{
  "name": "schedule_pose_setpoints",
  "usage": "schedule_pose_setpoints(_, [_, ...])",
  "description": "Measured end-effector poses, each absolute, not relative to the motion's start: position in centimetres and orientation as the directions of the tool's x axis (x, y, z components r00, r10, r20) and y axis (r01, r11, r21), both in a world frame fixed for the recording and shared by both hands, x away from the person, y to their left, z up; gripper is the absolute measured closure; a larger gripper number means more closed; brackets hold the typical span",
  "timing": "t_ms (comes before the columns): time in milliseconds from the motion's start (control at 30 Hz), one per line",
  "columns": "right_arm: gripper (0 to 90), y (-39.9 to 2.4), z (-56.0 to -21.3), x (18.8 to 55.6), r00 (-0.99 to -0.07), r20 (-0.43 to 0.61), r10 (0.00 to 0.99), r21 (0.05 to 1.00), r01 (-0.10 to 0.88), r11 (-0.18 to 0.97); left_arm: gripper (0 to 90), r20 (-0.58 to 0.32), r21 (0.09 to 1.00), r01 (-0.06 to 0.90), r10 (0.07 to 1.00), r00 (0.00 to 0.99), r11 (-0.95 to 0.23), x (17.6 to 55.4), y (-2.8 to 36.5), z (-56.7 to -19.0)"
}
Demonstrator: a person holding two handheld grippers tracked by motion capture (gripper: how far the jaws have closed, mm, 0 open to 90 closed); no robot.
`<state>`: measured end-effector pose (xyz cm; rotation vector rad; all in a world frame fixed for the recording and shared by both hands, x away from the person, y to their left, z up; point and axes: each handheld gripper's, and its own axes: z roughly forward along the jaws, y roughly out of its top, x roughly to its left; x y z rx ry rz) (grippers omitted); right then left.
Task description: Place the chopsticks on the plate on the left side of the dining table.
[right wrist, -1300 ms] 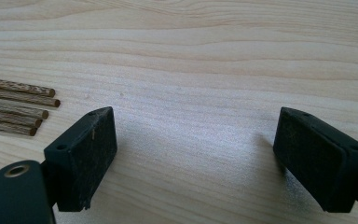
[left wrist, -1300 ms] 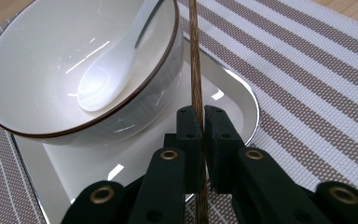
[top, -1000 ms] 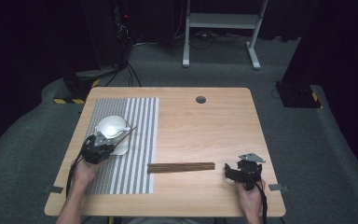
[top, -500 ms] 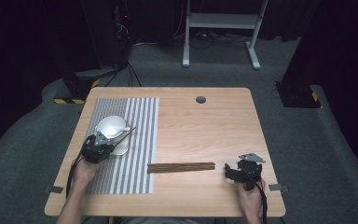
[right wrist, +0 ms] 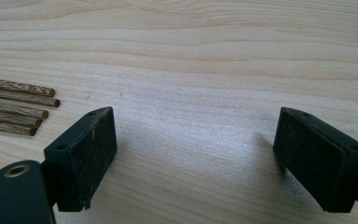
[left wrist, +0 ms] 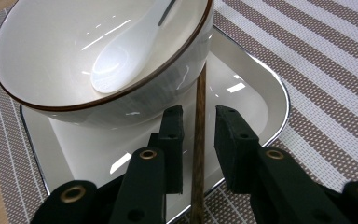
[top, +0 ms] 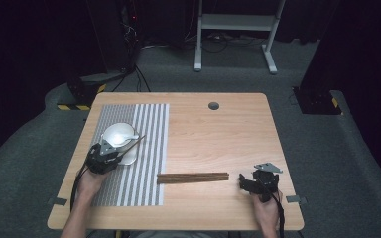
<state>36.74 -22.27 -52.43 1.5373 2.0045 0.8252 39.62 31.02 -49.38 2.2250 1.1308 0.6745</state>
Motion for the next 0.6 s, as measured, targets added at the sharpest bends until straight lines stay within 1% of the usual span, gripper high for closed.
schedule_pose_setpoints(233, [13.0,-22.3,-52.4,36.7,-0.254,-0.012,0.967,0.711,0.678,0.187,68.6,0.131,0.710,0.550,0.850,0.510,-0.439,38.9,31.2,-49.3])
schedule_pose_setpoints(600, [13.0,-22.3,-52.4,36.7,-0.254,-0.013,0.967,0.711,0.678,0.187,65.7,0.129,0.747,0.513,0.848,0.514,-0.424,38.1,30.2,-48.6])
